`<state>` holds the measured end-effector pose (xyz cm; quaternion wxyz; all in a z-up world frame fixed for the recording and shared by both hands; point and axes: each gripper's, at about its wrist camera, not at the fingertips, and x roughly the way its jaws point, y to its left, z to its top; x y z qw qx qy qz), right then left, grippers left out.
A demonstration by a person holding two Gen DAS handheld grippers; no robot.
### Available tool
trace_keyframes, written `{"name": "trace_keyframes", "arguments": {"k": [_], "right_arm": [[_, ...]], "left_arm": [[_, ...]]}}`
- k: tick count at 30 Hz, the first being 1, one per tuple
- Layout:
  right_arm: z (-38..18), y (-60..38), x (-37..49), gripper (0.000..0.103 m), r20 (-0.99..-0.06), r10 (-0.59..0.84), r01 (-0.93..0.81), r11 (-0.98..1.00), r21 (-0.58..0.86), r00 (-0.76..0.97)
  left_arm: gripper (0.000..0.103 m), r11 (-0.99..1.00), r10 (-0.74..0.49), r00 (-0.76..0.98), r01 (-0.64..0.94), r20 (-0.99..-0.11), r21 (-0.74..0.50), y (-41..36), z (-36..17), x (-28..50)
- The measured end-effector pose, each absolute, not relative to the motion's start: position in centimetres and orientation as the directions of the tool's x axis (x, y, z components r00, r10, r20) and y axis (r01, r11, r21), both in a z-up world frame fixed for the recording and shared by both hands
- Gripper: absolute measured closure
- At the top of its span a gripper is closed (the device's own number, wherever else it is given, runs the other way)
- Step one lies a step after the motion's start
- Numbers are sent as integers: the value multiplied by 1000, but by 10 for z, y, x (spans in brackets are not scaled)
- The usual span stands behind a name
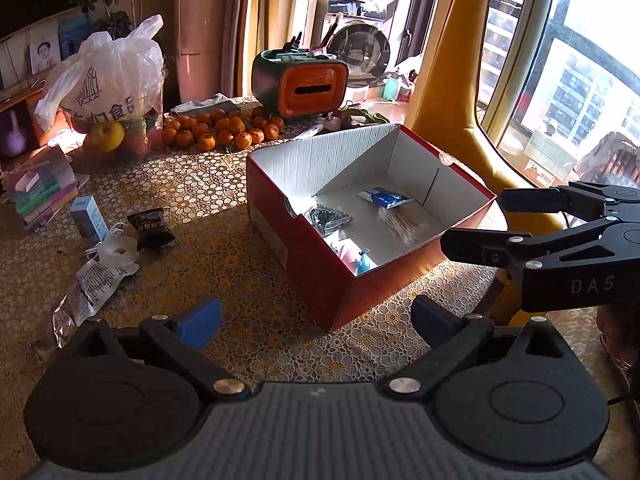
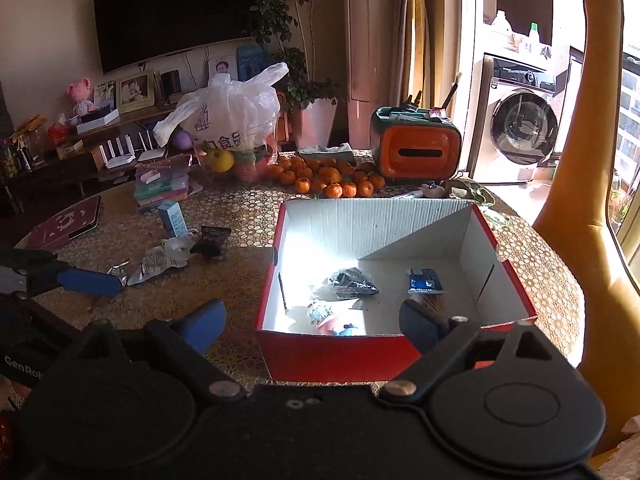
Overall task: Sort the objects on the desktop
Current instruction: 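Withdraw both tools from the box back over the table items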
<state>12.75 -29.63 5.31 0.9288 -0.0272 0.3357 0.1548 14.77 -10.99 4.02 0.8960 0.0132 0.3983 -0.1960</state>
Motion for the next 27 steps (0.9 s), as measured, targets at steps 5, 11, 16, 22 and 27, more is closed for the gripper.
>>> {"name": "trace_keyframes", "arguments": {"k": [5,11,16,22,27], "right_arm": [[55,-279,121,9,-624,304,-338,939,67,720],[56,-254,118,9,-618,345,-381,921,79,706],[54,-234,117,9,-617,372,-407,909,90,694],[52,-213,121,9,-612,393,-429,898,97,686],[47,-197,128,9,-615,405,-442,891,101,676]], "left_arm": [[2,941,-313,621,308,-719,-143,-82,38,136],[2,952,-300,622,248,-724,-181,-48,32,120],[2,962,-274,650,199,-709,-189,-22,31,107],[2,972,-231,690,132,-686,-195,10,30,96],[2,978,-189,719,74,-669,-197,37,28,93]]}}
